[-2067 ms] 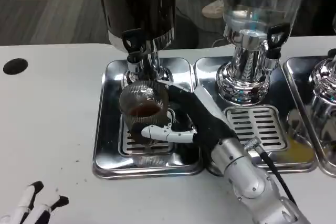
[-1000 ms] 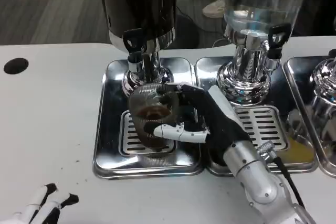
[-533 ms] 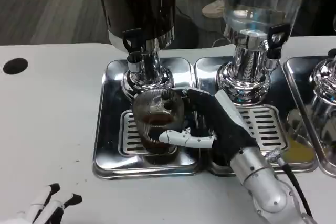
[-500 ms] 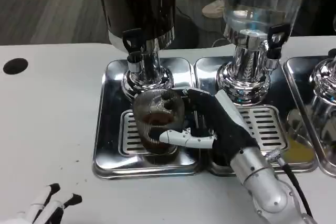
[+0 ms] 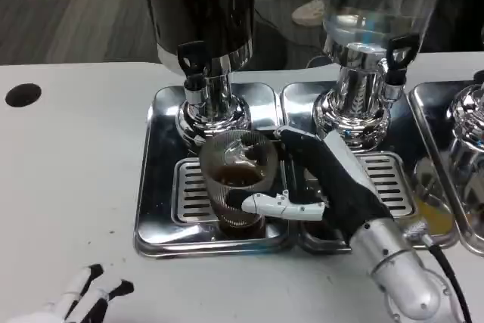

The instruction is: Grasp the cup under the faucet to collect the drink, then remove the cup.

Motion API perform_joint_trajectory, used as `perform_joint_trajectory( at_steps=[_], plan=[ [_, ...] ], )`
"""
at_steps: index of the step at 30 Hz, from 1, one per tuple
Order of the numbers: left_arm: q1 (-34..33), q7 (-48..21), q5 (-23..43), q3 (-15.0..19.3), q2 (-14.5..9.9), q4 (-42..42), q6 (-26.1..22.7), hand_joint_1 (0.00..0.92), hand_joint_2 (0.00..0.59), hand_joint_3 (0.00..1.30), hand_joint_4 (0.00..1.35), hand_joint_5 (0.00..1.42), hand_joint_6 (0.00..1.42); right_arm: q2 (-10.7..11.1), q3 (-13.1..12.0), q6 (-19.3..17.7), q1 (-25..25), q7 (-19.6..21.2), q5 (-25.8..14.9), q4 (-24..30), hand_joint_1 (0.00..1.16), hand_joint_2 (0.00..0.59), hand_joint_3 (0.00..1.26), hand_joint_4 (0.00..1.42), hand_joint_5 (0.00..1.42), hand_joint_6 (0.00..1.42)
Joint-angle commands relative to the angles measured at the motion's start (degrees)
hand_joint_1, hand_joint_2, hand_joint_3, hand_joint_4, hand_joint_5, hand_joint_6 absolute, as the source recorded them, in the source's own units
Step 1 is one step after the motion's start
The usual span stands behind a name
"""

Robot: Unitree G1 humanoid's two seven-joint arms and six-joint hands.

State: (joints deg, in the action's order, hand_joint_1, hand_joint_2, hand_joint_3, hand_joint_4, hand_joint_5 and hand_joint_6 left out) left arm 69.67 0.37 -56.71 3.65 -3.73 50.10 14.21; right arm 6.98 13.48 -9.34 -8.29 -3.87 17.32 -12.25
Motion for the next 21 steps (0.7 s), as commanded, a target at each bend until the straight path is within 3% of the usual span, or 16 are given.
perform_joint_trajectory(
  at_steps=[1, 16, 21],
  plan=[
    [-0.9, -1.4, -0.7, -0.6, -0.3, -0.6, -0.5, 0.000, 0.072, 0.29, 0.11, 0.19, 0.42, 0.8, -1.4, -0.6, 1.6, -0.9, -2.0, 4.3, 0.69, 0.090, 0.42, 0.41, 0.37, 0.18],
    [-5.3, -4.4, -3.0, -3.2, -0.3, -1.6, -2.5, 0.000, 0.072, 0.29, 0.11, 0.19, 0.42, 5.2, -4.3, -4.2, 10.0, -4.5, -6.0, 9.9, 0.69, 0.076, 0.43, 0.41, 0.37, 0.18],
    [-6.2, -5.0, -4.2, -4.5, -0.2, -1.6, -3.2, 0.000, 0.066, 0.29, 0.11, 0.19, 0.42, 6.1, -5.6, -5.9, 12.7, -5.6, -7.7, 11.2, 0.71, 0.098, 0.43, 0.41, 0.37, 0.18]
  ],
)
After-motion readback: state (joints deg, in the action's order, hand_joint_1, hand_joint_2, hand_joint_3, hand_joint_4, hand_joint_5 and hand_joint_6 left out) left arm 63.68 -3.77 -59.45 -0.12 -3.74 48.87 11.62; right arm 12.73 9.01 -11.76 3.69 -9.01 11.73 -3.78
